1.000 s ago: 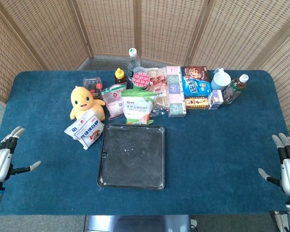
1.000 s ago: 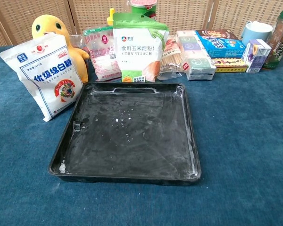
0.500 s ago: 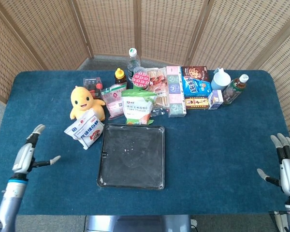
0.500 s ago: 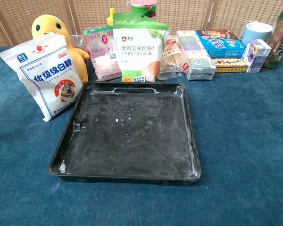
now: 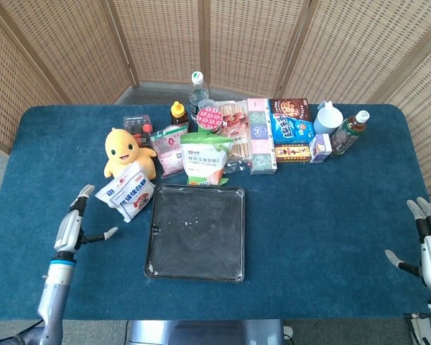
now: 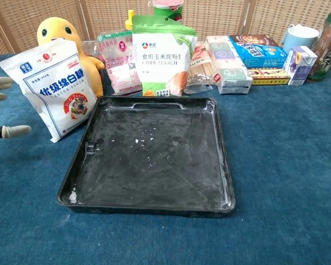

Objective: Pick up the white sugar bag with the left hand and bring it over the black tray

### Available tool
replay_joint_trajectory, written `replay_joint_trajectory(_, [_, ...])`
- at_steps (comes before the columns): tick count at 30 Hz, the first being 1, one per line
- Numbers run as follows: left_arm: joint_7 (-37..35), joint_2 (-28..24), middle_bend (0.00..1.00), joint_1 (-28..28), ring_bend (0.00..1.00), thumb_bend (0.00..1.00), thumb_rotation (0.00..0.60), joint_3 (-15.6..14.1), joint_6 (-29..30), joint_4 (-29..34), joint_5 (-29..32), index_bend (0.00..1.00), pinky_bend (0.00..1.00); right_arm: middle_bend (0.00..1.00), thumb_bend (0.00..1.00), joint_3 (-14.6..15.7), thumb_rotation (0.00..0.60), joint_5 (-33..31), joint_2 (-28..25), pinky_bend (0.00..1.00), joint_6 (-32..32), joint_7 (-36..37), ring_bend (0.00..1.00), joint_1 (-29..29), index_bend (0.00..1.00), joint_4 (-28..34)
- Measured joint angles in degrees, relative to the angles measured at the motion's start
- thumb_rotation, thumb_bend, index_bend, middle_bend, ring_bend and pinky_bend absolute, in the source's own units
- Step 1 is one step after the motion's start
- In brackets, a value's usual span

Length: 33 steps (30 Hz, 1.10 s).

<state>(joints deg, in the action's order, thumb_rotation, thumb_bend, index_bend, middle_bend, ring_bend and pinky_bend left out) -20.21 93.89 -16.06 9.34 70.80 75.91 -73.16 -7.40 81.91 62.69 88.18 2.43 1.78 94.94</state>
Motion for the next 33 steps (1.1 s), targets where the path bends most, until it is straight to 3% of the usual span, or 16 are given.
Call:
replay_joint_trajectory(8, [2.5,1.9,0.0,-1.3,0.05,0.1,0.533,1.6,-2.4,-0.3,2.7,0.0,0.04,0.0,0.0,-0.1,0.6,-0.3,-0.2,0.0,-0.2,0.6,0.0,0.0,0.01,-0.1])
replay_joint_trajectory(16, [6.9,4.3,0.0,-2.5,0.05,0.22,0.555,3.0,-1.8,-1.3,3.9,0.0,0.04,0.0,0.0,-0.2,0.6,-0.6,-0.2,0.0,-0.2,0.5,0.0,-0.1,0.01,-0.2])
replay_joint_trajectory(33, [20.3,8.0,0.0,-3.8,0.05,0.23,0.597,6.5,1.7,1.5,9.3,0.0,0.04,0.0,0.0,-0.1,0.6,-0.9,-0.1,0.0,-0.9,0.6,0.0,0.1,0.01,-0.4])
